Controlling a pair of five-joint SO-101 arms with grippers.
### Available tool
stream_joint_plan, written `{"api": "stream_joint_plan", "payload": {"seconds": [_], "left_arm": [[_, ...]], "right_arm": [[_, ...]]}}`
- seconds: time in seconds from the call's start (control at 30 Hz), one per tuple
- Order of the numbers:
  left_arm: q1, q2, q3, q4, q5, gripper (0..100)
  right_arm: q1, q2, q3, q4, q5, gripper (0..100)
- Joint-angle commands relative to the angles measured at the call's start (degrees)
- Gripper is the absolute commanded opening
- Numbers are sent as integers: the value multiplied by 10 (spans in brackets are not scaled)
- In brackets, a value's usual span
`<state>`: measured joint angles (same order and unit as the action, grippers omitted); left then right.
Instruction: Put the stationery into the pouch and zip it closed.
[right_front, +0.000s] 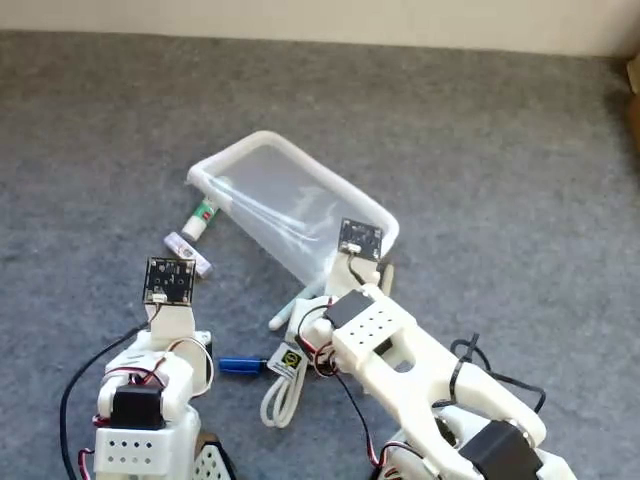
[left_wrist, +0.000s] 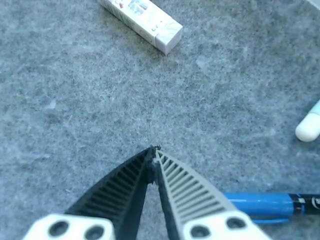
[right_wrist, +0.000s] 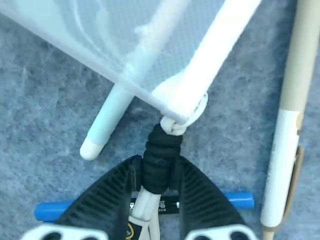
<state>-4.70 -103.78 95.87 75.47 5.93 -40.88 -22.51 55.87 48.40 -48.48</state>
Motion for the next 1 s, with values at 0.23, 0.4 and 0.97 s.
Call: {"api": "stream_joint_plan", "payload": {"seconds": [0.23, 0.4, 0.97], "left_arm": [[7, -7, 13, 5, 3, 9], [7, -7, 13, 5, 3, 9], [7, -7, 13, 5, 3, 9]], "right_arm": [[8, -172, -4, -2, 157, 4], [7, -214, 8, 0, 289, 4], [8, -227, -81, 0, 674, 4]]}}
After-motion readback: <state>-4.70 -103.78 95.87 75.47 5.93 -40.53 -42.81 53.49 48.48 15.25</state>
